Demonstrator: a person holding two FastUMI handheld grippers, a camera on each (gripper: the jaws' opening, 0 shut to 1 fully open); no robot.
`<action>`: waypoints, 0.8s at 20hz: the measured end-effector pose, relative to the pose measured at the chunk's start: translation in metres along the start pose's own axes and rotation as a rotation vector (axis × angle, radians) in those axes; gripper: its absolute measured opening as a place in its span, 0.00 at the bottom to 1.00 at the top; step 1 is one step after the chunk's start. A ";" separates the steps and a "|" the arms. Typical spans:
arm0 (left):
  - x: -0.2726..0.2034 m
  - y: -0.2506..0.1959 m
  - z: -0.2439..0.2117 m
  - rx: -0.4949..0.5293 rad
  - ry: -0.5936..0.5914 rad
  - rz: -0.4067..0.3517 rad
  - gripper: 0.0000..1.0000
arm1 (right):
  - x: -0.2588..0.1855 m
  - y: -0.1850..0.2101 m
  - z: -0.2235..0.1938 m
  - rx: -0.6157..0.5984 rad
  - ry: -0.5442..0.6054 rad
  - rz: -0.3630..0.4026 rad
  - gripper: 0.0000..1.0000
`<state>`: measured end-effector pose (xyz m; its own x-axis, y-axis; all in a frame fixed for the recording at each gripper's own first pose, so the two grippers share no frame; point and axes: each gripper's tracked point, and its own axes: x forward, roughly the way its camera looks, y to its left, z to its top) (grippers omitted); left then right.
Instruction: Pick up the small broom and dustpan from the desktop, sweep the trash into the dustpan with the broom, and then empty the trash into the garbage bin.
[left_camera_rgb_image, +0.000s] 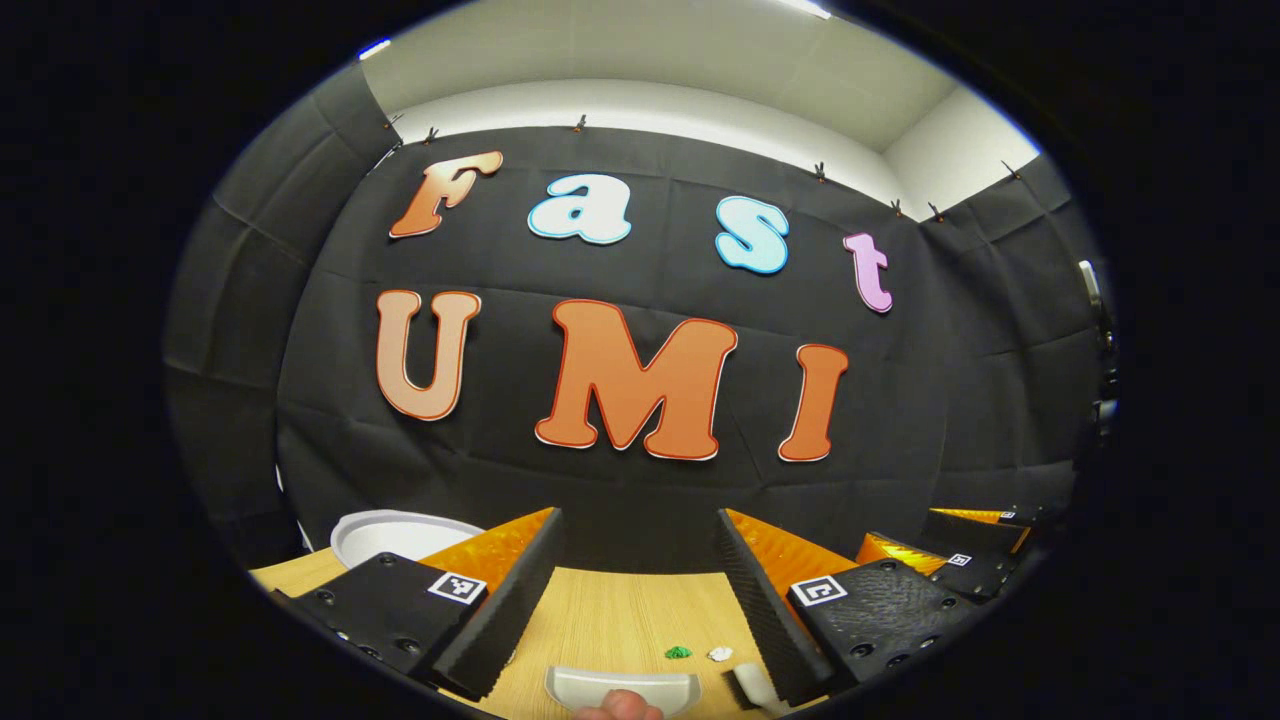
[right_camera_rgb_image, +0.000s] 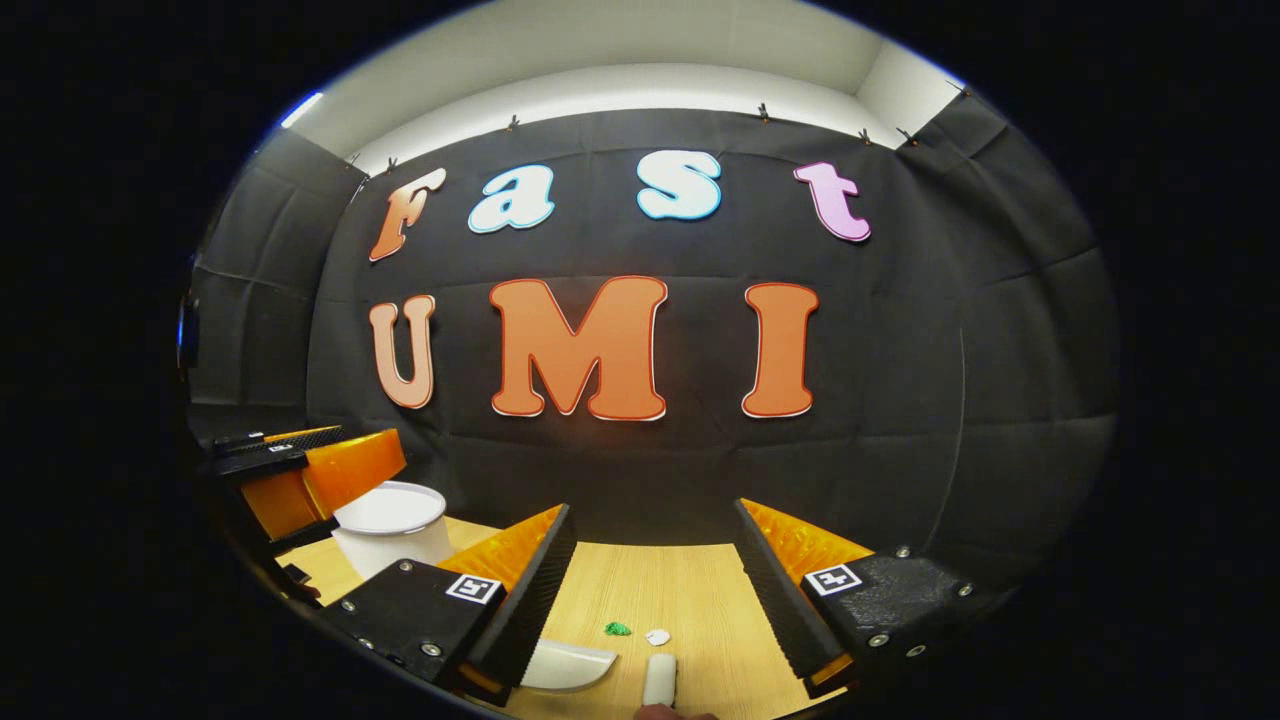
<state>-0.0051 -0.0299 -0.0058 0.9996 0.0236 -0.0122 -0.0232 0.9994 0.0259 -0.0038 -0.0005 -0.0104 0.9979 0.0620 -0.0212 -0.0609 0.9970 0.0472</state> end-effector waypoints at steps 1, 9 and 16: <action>0.001 -0.001 -0.001 0.008 0.006 0.005 0.93 | -0.001 -0.001 -0.002 0.003 0.003 0.001 0.94; 0.003 -0.011 -0.010 0.019 0.021 -0.014 0.93 | -0.003 -0.009 -0.010 -0.008 0.023 -0.018 0.94; 0.007 -0.015 -0.013 0.032 0.023 -0.052 0.95 | 0.000 -0.006 -0.012 -0.009 0.026 -0.022 0.94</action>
<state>0.0020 -0.0442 -0.0192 0.9989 -0.0275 -0.0369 0.0295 0.9980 0.0567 -0.0037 -0.0058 -0.0226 0.9980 0.0411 -0.0481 -0.0393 0.9985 0.0378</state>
